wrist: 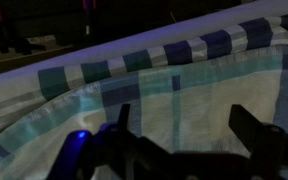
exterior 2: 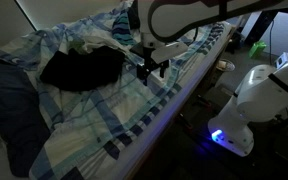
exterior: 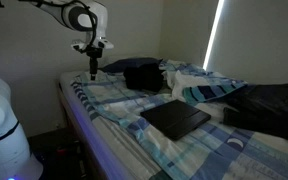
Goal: Open the laptop
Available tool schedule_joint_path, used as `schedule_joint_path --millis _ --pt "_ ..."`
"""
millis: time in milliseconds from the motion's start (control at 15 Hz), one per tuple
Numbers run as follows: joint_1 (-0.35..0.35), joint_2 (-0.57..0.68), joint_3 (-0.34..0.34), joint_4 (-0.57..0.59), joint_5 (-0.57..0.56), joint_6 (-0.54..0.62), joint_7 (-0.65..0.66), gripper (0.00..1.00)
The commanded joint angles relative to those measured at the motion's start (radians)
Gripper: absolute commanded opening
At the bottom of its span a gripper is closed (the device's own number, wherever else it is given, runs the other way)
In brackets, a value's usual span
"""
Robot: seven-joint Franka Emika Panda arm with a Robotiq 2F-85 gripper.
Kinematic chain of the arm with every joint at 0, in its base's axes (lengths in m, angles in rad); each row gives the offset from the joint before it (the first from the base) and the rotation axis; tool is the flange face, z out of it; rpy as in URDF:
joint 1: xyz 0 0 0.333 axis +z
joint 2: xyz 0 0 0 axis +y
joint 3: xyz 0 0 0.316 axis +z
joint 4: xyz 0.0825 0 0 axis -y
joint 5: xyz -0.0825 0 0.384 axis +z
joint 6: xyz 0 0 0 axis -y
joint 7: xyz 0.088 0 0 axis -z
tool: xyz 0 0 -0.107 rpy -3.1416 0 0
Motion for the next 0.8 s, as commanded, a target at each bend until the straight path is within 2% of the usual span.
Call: schedule_joint_path --millis 0,400,733 --pt "0.002 0.0 -0.002 0.001 -0.001 -0.001 0.001 1.0" --pt "0.002 0.0 -0.002 0.001 -0.001 -0.001 0.001 1.0" --pt "-0.018 0.021 -0.007 0.009 0.007 -0.002 0.053 1.0"
